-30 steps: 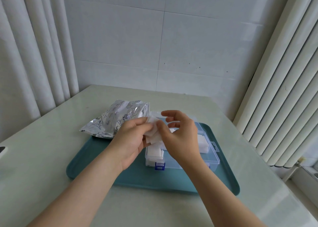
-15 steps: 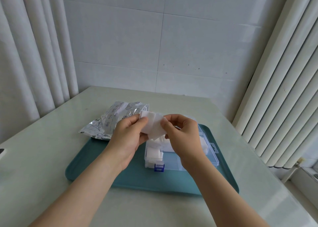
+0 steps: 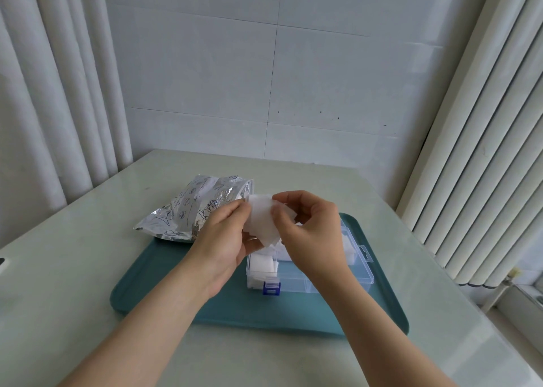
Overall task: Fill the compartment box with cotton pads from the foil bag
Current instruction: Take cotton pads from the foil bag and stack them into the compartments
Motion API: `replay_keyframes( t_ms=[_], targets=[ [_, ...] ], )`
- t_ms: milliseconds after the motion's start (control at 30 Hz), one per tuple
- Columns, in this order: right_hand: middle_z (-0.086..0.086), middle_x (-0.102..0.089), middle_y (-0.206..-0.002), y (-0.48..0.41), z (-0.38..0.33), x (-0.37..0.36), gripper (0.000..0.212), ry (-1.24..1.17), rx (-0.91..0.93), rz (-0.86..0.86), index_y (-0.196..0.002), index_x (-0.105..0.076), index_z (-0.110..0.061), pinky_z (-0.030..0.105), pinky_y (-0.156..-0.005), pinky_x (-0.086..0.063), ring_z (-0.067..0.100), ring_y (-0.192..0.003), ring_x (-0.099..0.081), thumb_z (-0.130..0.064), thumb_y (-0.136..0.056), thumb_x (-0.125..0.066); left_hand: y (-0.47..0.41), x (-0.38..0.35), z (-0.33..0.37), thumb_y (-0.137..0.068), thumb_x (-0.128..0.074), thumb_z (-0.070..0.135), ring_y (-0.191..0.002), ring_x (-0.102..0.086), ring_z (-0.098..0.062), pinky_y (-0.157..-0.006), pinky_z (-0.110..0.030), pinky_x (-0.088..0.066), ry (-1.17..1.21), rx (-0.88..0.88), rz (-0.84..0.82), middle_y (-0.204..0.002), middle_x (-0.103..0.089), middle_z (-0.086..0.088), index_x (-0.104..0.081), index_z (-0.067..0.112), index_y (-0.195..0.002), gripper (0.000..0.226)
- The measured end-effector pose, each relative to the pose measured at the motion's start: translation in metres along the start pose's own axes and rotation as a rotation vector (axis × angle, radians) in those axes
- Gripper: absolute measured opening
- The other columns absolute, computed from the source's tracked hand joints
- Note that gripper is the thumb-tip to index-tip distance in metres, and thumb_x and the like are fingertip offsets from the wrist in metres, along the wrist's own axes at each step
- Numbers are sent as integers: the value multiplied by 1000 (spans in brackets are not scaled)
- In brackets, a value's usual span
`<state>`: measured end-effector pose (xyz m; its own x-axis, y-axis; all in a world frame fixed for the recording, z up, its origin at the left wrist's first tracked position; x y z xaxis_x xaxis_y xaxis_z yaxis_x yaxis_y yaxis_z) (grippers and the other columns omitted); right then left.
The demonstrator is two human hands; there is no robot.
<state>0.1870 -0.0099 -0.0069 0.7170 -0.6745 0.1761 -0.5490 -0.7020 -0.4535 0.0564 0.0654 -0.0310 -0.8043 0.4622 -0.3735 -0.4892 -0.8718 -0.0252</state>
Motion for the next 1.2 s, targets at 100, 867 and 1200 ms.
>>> replay_keyframes(
  t_ms=[100,867,1200],
  targets=[
    [-14,-76,-80,-1,2,0,14,26,9,14,-95,-79,-25,27,-65,-58,9,-71,-70,-12,-90,-73,0,-1,-1,-114,-45,20,-90,-71,-24,-84,-41,-64,14,10,-10,-109,-75,-19,-73,1,-118,34],
    [6,-78,-91,0,9,-3,19,-173,-123,-63,-107,-79,-26,51,-84,-63,32,-87,-73,-14,-92,-77,3,-1,0,-114,-47,18,-109,-76,-31,-97,-45,-61,-155,-93,-34,-113,-79,-14,-76,12,-116,30],
    [10,-78,-90,-8,-1,9,19,-167,1,-135,-105,-78,-22,38,-75,-59,24,-81,-72,-6,-98,-70,3,8,5,-114,-43,16,-94,-78,-29,-83,-39,-66,-208,-100,95,-104,-80,-9,-73,8,-111,32]
  ],
)
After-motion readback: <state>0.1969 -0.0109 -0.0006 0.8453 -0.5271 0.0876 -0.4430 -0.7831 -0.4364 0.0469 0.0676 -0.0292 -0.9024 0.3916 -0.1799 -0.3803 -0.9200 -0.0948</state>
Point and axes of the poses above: each hand's wrist, its own y-axis away from the middle knuckle, its own x-axis out of the back of the hand, z = x × y, the point moved 4 cm from there along -y, towards the middle knuckle
